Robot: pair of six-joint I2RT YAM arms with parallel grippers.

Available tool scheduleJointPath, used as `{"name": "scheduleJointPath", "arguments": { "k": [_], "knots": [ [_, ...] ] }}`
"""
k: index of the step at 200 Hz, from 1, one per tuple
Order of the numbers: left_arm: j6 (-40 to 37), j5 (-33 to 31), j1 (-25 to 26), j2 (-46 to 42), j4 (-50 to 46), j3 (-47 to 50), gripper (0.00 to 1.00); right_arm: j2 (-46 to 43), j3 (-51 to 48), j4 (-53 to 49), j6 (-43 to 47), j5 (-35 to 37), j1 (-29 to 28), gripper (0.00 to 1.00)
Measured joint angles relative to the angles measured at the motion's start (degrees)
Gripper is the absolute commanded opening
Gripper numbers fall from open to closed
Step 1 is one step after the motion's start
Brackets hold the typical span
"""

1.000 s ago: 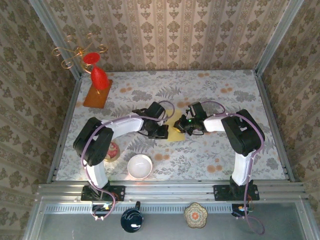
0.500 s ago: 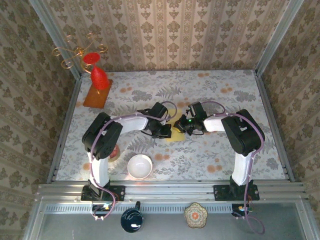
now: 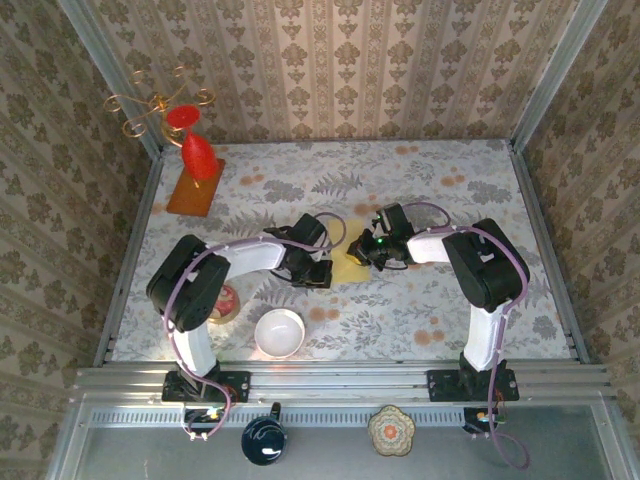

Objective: Fold a paper plane with a square sheet of paper (pick it up from the middle)
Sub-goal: Fold the triangle a second time at the center of the table.

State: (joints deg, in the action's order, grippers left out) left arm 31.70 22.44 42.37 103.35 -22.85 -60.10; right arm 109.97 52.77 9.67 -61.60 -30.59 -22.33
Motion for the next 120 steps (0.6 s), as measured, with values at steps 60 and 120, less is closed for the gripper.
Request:
{"name": "scheduleJointPath", "arguments": {
  "k": [60,120],
  "knots": [
    [3.3,2.9,-2.1,0.7,6.2,-3.0,0.0,0.0,0.0,0.0,0.0,0.0,0.0,0.0],
    [5.2,2.8,-2.1,6.2,7.5,-4.5,0.0,0.0,0.2,-0.4,0.1,0.0,0.0,0.0]
  ]
}}
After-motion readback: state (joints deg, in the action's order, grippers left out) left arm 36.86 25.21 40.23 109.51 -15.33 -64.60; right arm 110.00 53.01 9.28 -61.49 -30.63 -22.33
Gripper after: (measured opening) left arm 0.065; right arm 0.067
